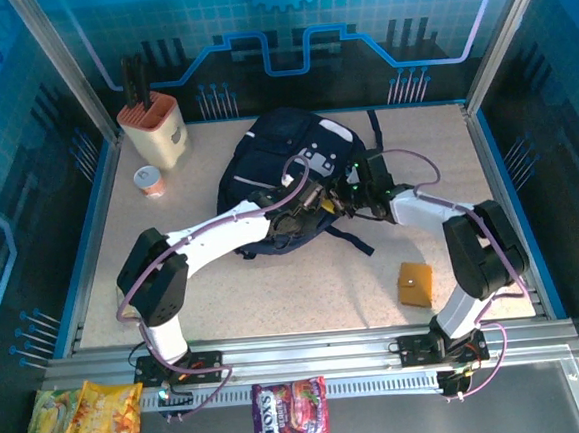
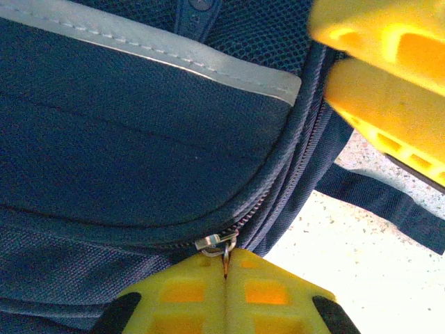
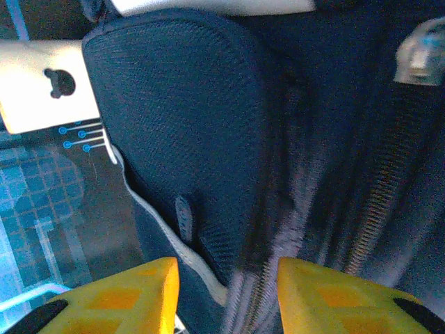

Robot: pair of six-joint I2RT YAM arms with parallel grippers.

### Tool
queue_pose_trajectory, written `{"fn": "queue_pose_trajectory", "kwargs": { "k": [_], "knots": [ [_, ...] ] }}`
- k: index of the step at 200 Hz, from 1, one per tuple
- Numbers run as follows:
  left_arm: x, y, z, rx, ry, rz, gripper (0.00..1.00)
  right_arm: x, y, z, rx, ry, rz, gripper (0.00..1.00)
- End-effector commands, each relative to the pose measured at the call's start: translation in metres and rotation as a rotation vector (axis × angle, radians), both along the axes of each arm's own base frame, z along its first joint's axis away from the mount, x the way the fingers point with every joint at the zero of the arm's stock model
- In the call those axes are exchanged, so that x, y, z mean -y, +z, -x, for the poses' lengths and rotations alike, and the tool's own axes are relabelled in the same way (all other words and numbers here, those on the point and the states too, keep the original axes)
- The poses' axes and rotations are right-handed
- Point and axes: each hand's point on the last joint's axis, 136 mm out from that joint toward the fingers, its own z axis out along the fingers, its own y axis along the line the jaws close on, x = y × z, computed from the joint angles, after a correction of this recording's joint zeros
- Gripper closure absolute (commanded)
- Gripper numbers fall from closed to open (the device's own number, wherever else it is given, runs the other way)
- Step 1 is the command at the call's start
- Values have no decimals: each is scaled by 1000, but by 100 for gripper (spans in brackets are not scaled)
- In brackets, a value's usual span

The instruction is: Pack the student bag

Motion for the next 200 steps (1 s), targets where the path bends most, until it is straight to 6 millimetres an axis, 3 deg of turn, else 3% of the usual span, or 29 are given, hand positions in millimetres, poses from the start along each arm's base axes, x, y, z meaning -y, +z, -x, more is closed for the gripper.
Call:
{"fn": "queue_pose_trajectory", "kwargs": {
  "k": [1, 23, 48, 105, 128, 153, 200],
  "knots": [
    [3, 12, 4, 18, -40, 25, 100, -15, 1, 0, -15, 53, -5, 64],
    [-1, 12, 3, 20, -46, 18, 100, -10, -6, -1, -25, 57, 47, 75],
    [-19, 14, -1, 28, -35, -15, 100, 8, -13, -2, -25, 36, 155, 88],
    [-74, -1, -10, -13, 43, 16, 100, 50, -13, -12, 7, -30, 283, 95],
    [-87, -6, -15, -21, 53, 43, 100, 69, -12, -19, 15, -63, 319, 96],
    [-62, 4, -14, -31, -56, 117, 100, 86, -5, -21, 27, -94, 312, 93],
    [3, 20, -4, 1, -233, 182, 100, 106, 21, 3, 62, -197, 236, 59]
  ]
}}
